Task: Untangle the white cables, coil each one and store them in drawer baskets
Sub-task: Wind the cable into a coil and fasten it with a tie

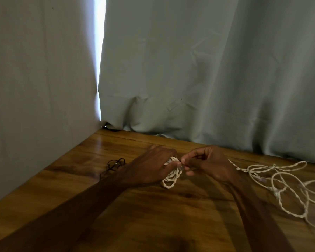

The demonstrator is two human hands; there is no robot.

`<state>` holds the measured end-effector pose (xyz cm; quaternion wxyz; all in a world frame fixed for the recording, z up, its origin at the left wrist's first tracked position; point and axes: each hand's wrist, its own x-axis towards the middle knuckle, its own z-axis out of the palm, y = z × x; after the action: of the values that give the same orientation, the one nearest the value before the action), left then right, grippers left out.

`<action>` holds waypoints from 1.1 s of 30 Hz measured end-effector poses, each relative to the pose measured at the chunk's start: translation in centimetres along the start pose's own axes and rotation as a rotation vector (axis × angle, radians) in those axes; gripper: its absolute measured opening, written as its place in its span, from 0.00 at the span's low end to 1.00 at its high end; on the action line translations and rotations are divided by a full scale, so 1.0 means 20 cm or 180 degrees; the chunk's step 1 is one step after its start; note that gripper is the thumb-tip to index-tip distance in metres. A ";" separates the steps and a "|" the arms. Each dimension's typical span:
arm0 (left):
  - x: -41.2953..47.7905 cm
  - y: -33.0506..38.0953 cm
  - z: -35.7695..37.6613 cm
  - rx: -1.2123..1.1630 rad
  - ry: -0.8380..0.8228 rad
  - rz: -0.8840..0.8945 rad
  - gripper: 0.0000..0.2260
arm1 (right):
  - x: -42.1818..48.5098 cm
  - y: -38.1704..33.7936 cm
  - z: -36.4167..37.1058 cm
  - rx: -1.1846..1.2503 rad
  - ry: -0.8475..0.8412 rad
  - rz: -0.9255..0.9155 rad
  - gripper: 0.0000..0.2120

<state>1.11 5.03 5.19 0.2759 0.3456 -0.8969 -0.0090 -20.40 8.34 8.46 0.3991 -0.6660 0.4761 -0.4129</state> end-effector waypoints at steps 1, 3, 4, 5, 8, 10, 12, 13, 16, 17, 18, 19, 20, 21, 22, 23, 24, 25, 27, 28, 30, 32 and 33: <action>0.00 0.00 0.00 0.0001 0.0036 0.0016 0.10 | 0.00 0.01 0.01 -0.0039 0.0024 -0.0022 0.03; 0.00 0.00 0.00 0.0026 0.0100 0.0025 0.07 | 0.01 0.01 0.01 -0.0110 0.0060 -0.0062 0.03; 0.00 0.00 0.00 0.0009 0.0086 0.0012 0.07 | 0.01 0.01 0.01 -0.0119 0.0061 -0.0068 0.03; 0.00 -0.01 0.01 -0.0017 0.0053 -0.0001 0.08 | 0.01 0.01 0.01 -0.0096 0.0044 -0.0054 0.03; 0.00 -0.01 0.01 -0.0061 -0.0049 0.0040 0.13 | 0.00 0.02 -0.01 0.0117 -0.0063 0.0058 0.06; -0.01 0.00 0.00 -0.0085 -0.0106 0.0065 0.13 | -0.01 0.03 -0.02 0.0304 -0.0096 0.0191 0.09; -0.01 0.01 0.00 -0.0090 -0.0176 0.0057 0.15 | -0.01 0.05 -0.02 0.0491 -0.0106 0.0359 0.10; -0.01 0.01 0.00 -0.0093 -0.0198 0.0063 0.15 | -0.01 0.05 -0.02 0.0566 -0.0130 0.0423 0.10; -0.02 0.01 -0.01 -0.0109 -0.0215 0.0081 0.15 | -0.02 0.06 -0.02 0.0702 -0.0247 0.0481 0.11; -0.01 0.01 -0.01 -0.0113 -0.0233 0.0089 0.15 | -0.02 0.06 -0.02 0.0737 -0.0271 0.0502 0.11; -0.01 0.01 0.00 -0.0103 -0.0249 0.0098 0.15 | -0.02 0.06 -0.02 0.0765 -0.0285 0.0534 0.11; -0.01 0.01 -0.01 -0.0086 -0.0260 0.0106 0.15 | -0.02 0.07 -0.02 0.0796 -0.0298 0.0570 0.11; -0.01 0.01 -0.01 -0.0078 -0.0263 0.0110 0.15 | -0.02 0.07 -0.02 0.0823 -0.0312 0.0608 0.11; -0.01 0.01 0.00 -0.0085 -0.0263 0.0106 0.15 | -0.02 0.07 -0.02 0.0855 -0.0330 0.0646 0.11; -0.01 0.00 0.00 -0.0091 -0.0246 0.0118 0.15 | -0.02 0.08 -0.02 0.0879 -0.0344 0.0679 0.12; -0.01 0.00 0.00 -0.0084 -0.0230 0.0138 0.15 | -0.02 0.08 -0.02 0.0898 -0.0357 0.0704 0.13; -0.01 0.00 0.00 -0.0072 -0.0219 0.0168 0.14 | -0.02 0.08 -0.02 0.0916 -0.0362 0.0720 0.13; -0.01 0.00 0.00 -0.0073 -0.0214 0.0202 0.13 | -0.02 0.08 -0.02 0.0928 -0.0360 0.0731 0.13; -0.01 -0.01 0.00 -0.0189 -0.0134 0.0245 0.09 | -0.02 0.07 -0.01 0.0919 -0.0294 0.0667 0.12; -0.01 -0.01 -0.01 -0.0300 -0.0030 0.0240 0.07 | -0.02 0.06 0.00 0.0898 -0.0215 0.0566 0.12; -0.01 -0.02 -0.01 -0.0614 0.0272 0.0089 0.08 | -0.03 0.03 0.02 0.0866 -0.0017 0.0303 0.16; -0.01 -0.02 -0.01 -0.1038 0.0514 -0.0249 0.10 | -0.04 0.01 0.04 0.0841 0.0038 0.0154 0.20; -0.01 -0.03 -0.01 -0.1225 0.0591 -0.0427 0.11 | -0.04 0.01 0.05 0.0771 -0.0034 0.0142 0.21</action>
<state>1.63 4.67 5.08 0.4170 0.3447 -0.8244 -0.1664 -19.67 9.30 7.80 0.4883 -0.6043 0.4353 -0.4549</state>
